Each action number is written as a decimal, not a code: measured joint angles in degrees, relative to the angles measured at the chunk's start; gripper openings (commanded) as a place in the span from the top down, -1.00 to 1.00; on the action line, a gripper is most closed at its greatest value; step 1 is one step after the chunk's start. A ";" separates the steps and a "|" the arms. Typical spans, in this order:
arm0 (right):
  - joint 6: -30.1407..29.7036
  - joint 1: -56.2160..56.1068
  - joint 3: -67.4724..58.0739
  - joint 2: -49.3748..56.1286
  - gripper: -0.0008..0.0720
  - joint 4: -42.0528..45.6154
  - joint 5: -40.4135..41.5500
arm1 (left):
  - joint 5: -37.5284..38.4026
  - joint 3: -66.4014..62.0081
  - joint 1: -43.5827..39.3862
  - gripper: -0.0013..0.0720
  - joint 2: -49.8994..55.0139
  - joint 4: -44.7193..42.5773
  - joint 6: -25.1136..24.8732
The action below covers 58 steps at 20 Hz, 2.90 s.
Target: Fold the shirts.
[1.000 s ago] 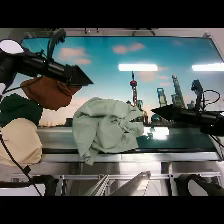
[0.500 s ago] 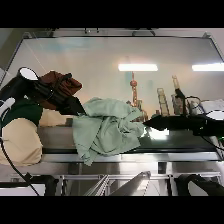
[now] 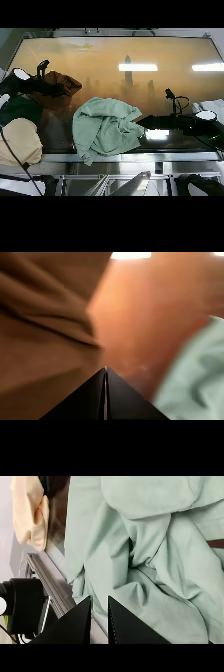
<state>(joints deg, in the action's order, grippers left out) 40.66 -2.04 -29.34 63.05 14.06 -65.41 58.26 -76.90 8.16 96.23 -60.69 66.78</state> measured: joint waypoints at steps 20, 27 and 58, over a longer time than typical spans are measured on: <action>-0.42 -0.15 0.00 0.02 0.59 -5.57 5.62 | 14.32 -34.95 23.87 0.93 12.59 -5.22 8.74; 1.62 -0.17 0.00 0.20 -0.42 0.48 7.21 | 23.45 -25.59 10.36 0.27 3.34 5.84 3.50; -7.58 -13.53 -6.75 13.38 0.92 -1.51 10.97 | 9.49 21.77 -29.92 0.90 -17.33 -8.07 17.57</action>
<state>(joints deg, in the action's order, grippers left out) 33.08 -15.57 -36.10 76.42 12.56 -54.43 67.75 -55.13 -21.76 78.89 -68.75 84.36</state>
